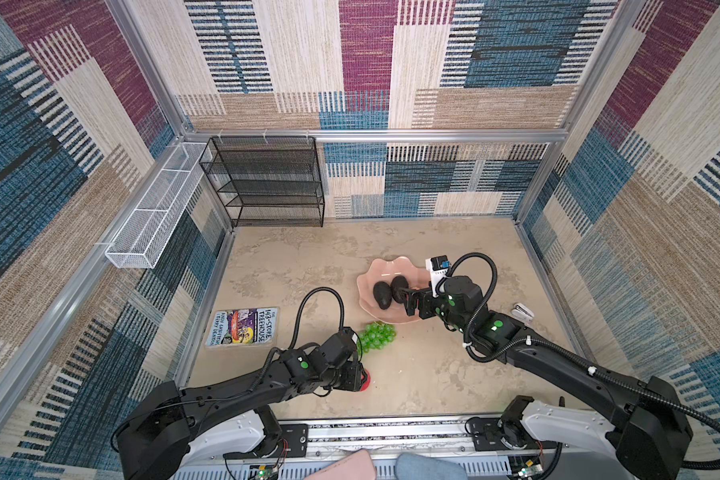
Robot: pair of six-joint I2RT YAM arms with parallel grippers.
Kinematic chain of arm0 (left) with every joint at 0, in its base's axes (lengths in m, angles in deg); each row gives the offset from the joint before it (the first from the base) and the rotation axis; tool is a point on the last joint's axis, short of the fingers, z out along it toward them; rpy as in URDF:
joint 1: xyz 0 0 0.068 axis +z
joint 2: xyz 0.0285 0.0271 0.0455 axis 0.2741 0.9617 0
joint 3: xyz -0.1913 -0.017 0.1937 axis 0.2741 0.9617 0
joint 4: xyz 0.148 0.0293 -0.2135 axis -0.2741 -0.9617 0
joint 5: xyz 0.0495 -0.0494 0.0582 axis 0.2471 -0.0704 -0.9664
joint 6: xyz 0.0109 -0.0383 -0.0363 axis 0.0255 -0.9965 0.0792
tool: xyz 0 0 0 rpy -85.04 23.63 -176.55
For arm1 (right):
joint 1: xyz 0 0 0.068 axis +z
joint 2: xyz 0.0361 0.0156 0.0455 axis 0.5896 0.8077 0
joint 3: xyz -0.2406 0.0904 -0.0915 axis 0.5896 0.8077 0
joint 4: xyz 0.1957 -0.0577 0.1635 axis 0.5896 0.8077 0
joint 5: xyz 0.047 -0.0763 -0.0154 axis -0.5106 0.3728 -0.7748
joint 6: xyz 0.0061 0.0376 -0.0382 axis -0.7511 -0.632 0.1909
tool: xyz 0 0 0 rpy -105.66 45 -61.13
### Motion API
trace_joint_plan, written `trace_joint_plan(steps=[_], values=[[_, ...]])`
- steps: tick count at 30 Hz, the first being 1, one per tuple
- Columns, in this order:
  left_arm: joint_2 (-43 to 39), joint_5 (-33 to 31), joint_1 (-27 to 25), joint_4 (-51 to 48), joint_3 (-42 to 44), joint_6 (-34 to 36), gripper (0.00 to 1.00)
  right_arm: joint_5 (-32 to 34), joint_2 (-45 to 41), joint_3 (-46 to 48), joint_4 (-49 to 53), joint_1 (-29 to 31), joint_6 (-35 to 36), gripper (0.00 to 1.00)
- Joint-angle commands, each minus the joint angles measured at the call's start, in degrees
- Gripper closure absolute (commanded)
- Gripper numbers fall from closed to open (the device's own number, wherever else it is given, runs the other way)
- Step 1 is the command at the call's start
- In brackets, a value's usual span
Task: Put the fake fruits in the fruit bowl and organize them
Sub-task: 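Grasp the remaining red apple with the left gripper while the right gripper withdraws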
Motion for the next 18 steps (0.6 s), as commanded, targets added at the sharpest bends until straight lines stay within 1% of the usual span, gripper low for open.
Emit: trace_joint_plan(steps=[1,5,8,12,15,18], values=[[-2.5,-1.5,-0.1,-0.5,-1.8,0.8,0.52,2.0,-1.3,1.2,-2.5,-0.2,-1.0,0.0],[-4.1,-3.7,-0.1,-2.9,-8.1,5.0,0.51,2.4,-3.6,3.1,-2.4,-0.9,-2.4,0.01],[-0.9,-6.0,0.4,-2.1,-14.0,10.6,0.49,3.6,-6.5,6.1,-2.8,-1.1,-3.6,0.0],[8.5,-4.9,3.1,0.9,-22.6,16.3,0.49,3.6,-10.7,9.4,-1.4,-1.7,-5.9,0.0],[17.6,-2.1,5.2,2.9,-29.4,19.5,0.49,4.0,-14.9,11.4,0.9,-1.8,-7.6,0.0],[26.6,0.1,7.0,3.0,-36.0,21.7,0.5,4.4,-19.1,13.6,2.7,-1.8,-9.1,0.0]])
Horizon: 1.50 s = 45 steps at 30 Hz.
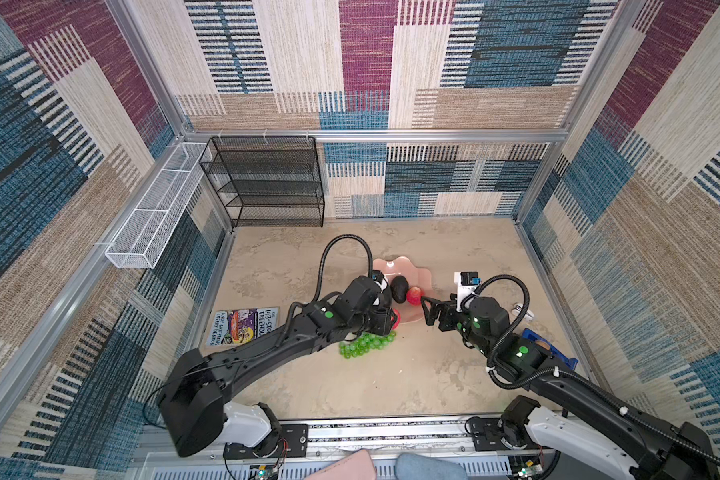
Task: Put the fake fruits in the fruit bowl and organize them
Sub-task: 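Grasp the remaining red apple with the left gripper while the right gripper withdraws, then lower the apple into the pink bowl and release with the left gripper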
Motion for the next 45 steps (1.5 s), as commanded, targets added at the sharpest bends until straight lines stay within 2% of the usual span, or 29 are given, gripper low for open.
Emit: trace_joint_plan(steps=[1,7,14,16,18,20,22,25,28,35,38,41,45], values=[[6.9,3.4,1.5,1.8,-5.4,5.7,0.5,1.0,-3.5,1.5,2.7,0.0,-3.1,0.01],[16.4,3.6,3.1,1.6,-11.8,7.0,0.5,2.4,-9.4,3.0,6.4,0.0,-4.1,0.0],[22.2,4.0,3.8,3.0,-13.1,5.6,0.48,2.2,-9.7,2.3,7.4,0.0,-3.7,0.0],[23.7,4.5,3.8,2.8,-14.3,5.2,0.45,2.6,-9.2,2.2,7.0,0.0,-3.3,0.0],[24.3,5.4,3.9,2.7,-15.1,4.9,0.38,2.6,-8.6,1.6,7.0,0.0,-3.0,0.0],[23.8,5.9,3.9,3.0,-15.2,4.7,0.31,2.5,-7.8,1.0,7.1,0.0,-2.7,0.0],[22.3,5.5,4.0,3.5,-14.7,4.9,0.28,2.6,-7.4,0.9,6.9,0.0,-2.4,0.0],[18.2,4.0,3.9,3.2,-13.4,6.0,0.26,2.9,-6.7,0.6,6.2,0.0,-1.8,0.0],[10.0,0.5,4.0,4.5,-8.6,7.6,0.25,2.7,-5.5,-0.1,5.4,0.0,-1.1,0.0],[-19.6,-8.5,3.9,11.8,17.0,14.0,0.17,0.3,-1.5,-0.7,0.6,0.0,0.6,0.0],[-28.9,-12.0,3.9,12.2,26.9,15.2,0.14,-1.3,-0.1,-0.2,-2.7,-0.1,1.3,0.0],[-34.6,-14.8,3.8,12.8,33.8,15.6,0.11,-3.3,0.9,0.2,-6.0,-0.1,2.1,0.0],[-36.1,-14.3,3.5,24.7,42.1,16.8,0.1,-5.5,1.0,0.8,-9.2,-0.5,2.3,0.0]])
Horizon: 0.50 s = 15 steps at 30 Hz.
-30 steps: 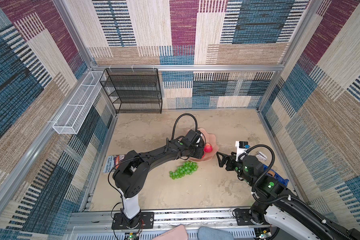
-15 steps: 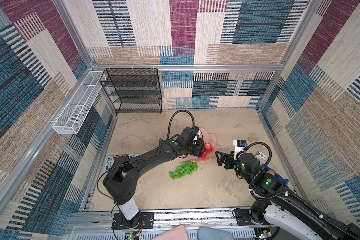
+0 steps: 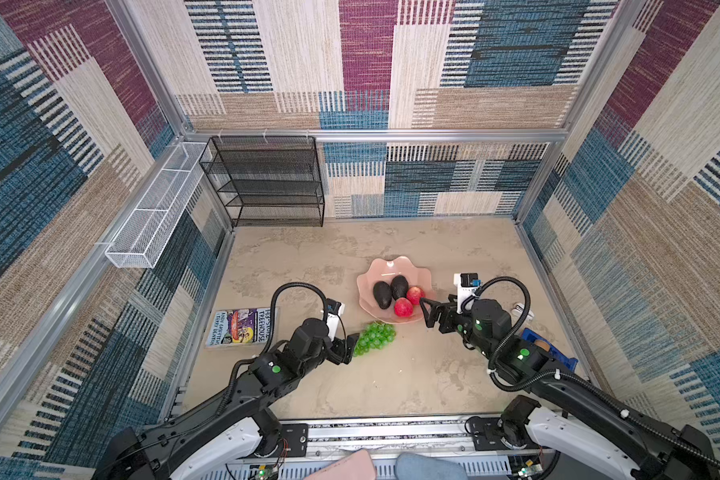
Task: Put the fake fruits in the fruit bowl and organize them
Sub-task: 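Lower the apple into the pink bowl and release with the left gripper, then grasp the green grapes with the left gripper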
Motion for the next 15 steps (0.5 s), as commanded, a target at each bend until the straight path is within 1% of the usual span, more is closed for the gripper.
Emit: trace_joint_plan(steps=[1,3,5,8,12,13,15], values=[[0.4,-1.3,-0.1,12.5,4.3,3.9,0.1,-2.6,0.3,0.1,-5.5,-0.1,0.8,0.0],[2.5,1.9,-0.1,16.6,5.7,9.7,0.1,-3.2,0.1,-0.1,-4.9,-0.2,0.7,0.0],[5.1,1.7,-0.1,20.1,6.4,11.4,0.1,-3.5,-0.5,-0.1,-4.4,-0.2,0.5,0.0],[8.7,6.0,-0.1,27.0,7.6,14.8,0.09,-3.1,-1.8,0.3,-3.4,-0.4,0.2,0.0],[14.1,10.5,-0.1,29.6,6.1,17.7,0.09,-2.7,-3.8,1.4,-3.3,-0.3,-0.7,0.0],[15.5,12.5,-0.1,30.5,5.8,18.3,0.09,-2.7,-4.1,1.5,-3.3,-0.3,-0.7,0.0],[17.7,14.1,-0.1,32.4,5.4,18.6,0.09,-2.8,-4.3,1.6,-2.9,-0.3,-0.8,0.0]])
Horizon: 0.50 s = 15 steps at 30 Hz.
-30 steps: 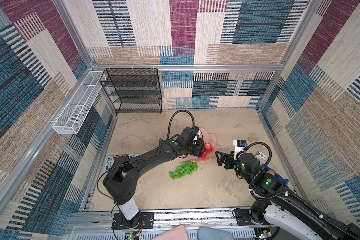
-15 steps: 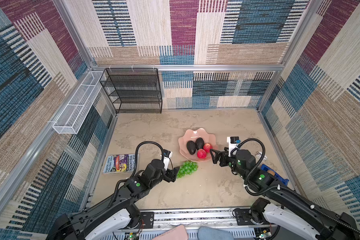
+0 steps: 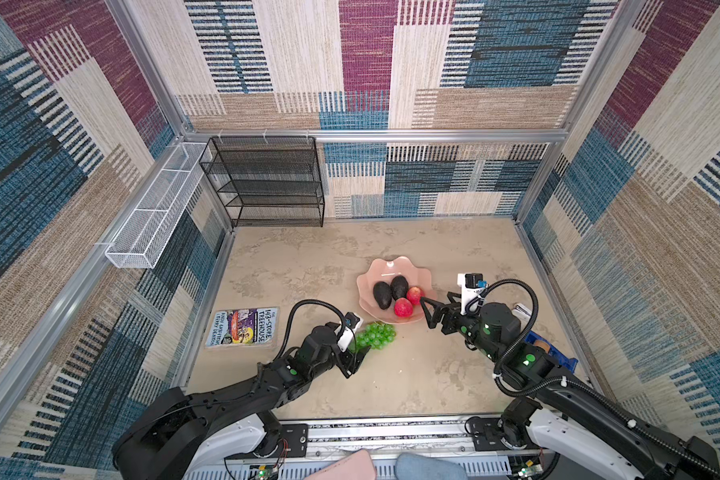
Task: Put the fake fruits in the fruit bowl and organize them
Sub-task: 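Grasp the green grapes with the left gripper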
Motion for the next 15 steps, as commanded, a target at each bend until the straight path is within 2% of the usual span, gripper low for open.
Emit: trace_joint_plan(steps=[1,10,15], values=[[3.0,4.8,0.1,6.9,-1.2,3.6,0.09,-0.2,-0.4,0.2,-0.5,-0.1,-0.9,0.0],[14.8,7.4,0.3,9.8,-6.2,4.5,0.08,-0.5,-0.7,0.4,-0.6,-0.1,-0.8,0.0],[20.9,5.9,0.7,12.9,-7.5,3.0,0.09,-0.4,-1.1,0.4,-0.2,-0.1,-0.9,0.0]])
